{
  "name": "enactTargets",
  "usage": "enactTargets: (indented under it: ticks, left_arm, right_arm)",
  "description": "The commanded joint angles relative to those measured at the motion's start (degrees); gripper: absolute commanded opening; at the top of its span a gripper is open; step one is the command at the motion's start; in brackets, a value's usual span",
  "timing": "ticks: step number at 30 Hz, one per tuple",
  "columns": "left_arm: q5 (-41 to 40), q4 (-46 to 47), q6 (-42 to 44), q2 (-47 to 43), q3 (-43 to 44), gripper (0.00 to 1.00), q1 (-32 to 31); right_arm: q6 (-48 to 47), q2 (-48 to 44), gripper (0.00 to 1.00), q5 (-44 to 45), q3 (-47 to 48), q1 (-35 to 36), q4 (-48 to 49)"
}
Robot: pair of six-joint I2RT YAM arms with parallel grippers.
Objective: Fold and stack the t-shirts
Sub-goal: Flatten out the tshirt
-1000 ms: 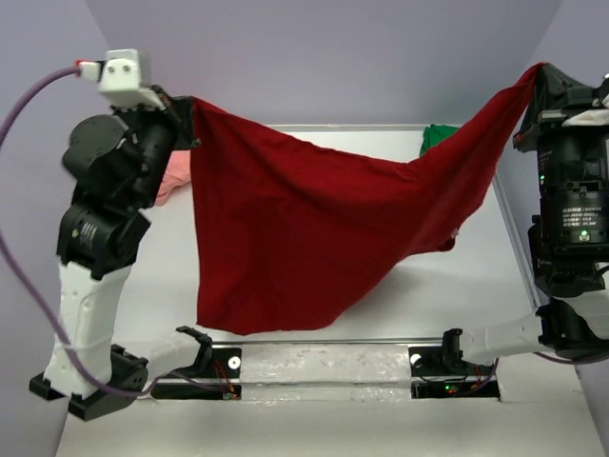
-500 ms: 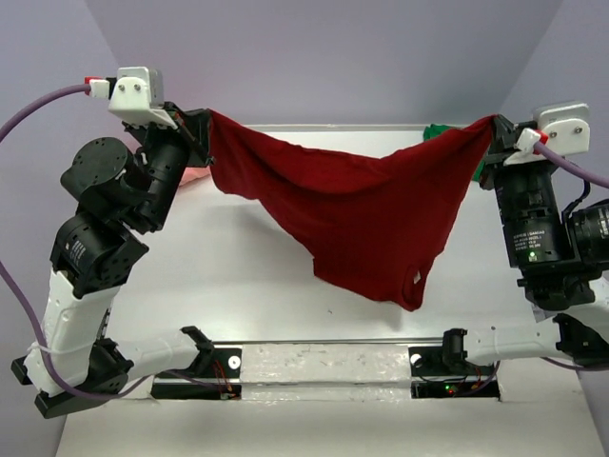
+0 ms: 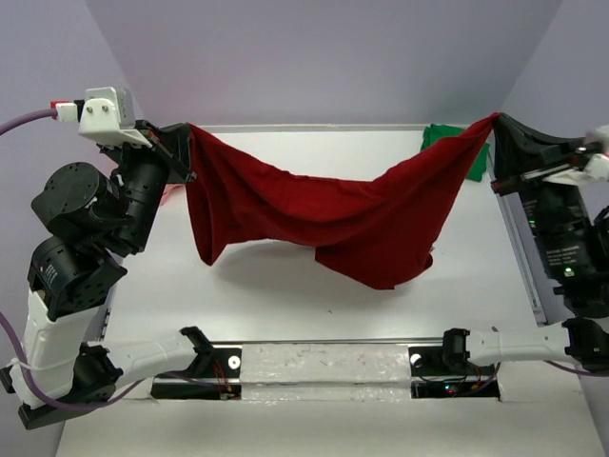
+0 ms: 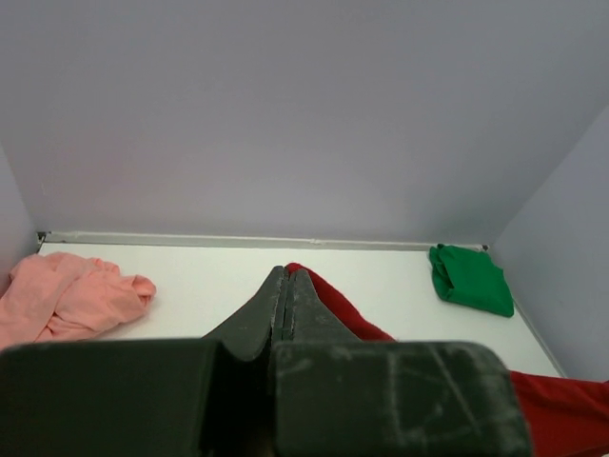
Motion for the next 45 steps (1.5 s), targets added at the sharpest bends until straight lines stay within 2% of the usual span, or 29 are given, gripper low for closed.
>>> enactTargets:
  ticks: [1, 6, 8, 11, 12, 13, 14, 17, 18, 20, 25, 31, 33, 36, 40, 42, 45]
  left_arm:
    - [-1.80, 1.58, -0.13, 0.10, 2.11, 0.00, -0.35]
    - [-1.71, 1.76, -0.65, -0.16, 1.06, 0.00, -0.35]
    - [-1.71, 1.84, -0.83, -0.16, 0.70, 0.00, -0.26]
    - [-1.45, 1.50, -1.09, -0.51, 0.18, 0.00, -0.44]
    - [-1.36, 1.41, -1.27, -0.69, 0.00, 0.00, -0.44]
    - [-1.71, 1.14, -1.53, -0.86, -0.44, 0.00, -0.44]
    - [-1.88, 1.05, -1.71, -1.13, -0.61, 0.00, -0.44]
    - [-2.50, 0.62, -1.88, -1.65, -1.75, 0.00, -0.53]
    - [-3.37, 0.35, -1.80, -1.92, -2.11, 0.00, -0.53]
    - [-4.17, -1.05, -1.79, -2.01, -1.94, 0.00, -0.53]
    - [-5.93, -1.58, -0.48, -2.45, -1.94, 0.00, -0.53]
    - [-6.71, -0.88, 1.97, -0.17, -0.80, 0.00, -0.61]
    - [-7.42, -0.35, 2.86, 2.03, 2.10, 0.00, -0.61]
    - [-6.90, -1.14, 4.62, 6.41, 11.21, 0.00, -0.61]
    - [-5.49, -2.37, 4.62, 9.33, 15.38, 0.00, -0.88]
    - [-5.75, -2.46, 4.10, 8.45, 14.24, 0.00, -1.58]
    - [-6.63, -2.46, 1.73, 5.56, 9.50, 0.00, -3.50]
  right_arm:
    - [11.19, -1.82, 0.00, -11.17, 2.41, -0.26, -7.58]
    - [23.22, -0.06, 0.00, -21.52, 5.66, -0.26, -22.96]
    - [23.85, 0.81, 0.00, -19.63, 5.23, -0.26, -24.74]
    - [19.82, 4.92, 0.00, -10.50, 3.65, -0.26, -26.85]
    - [18.68, 6.78, 0.00, -8.56, 3.30, -4.44, -28.07]
    - [21.02, 9.14, 0.00, -9.93, 5.38, -9.70, -35.13]
    - [26.96, 13.00, 0.00, -11.51, 6.79, -14.54, -36.68]
    - [32.18, 15.31, 0.00, -8.99, 6.80, -20.45, -38.35]
    - [35.68, 18.02, 0.00, -9.41, 8.38, -25.61, -40.20]
    - [37.47, 20.58, 0.00, -8.54, 11.37, -30.74, -41.44]
    - [42.49, 28.92, 0.00, -12.84, 18.75, -41.99, -46.27]
    - [41.35, 30.88, 0.00, -14.43, 27.35, -43.42, -47.51]
    - [39.25, 31.31, 0.00, -14.08, 31.31, -43.42, -47.16]
    - [37.30, 32.36, 0.00, -12.94, 33.00, -43.42, -46.46]
    - [36.42, 32.46, 0.00, -12.41, 33.09, -43.42, -46.19]
    - [34.41, 31.15, 0.00, -10.48, 31.60, -42.11, -44.70]
    - [28.71, 26.41, 0.00, -2.85, 26.70, -38.07, -39.78]
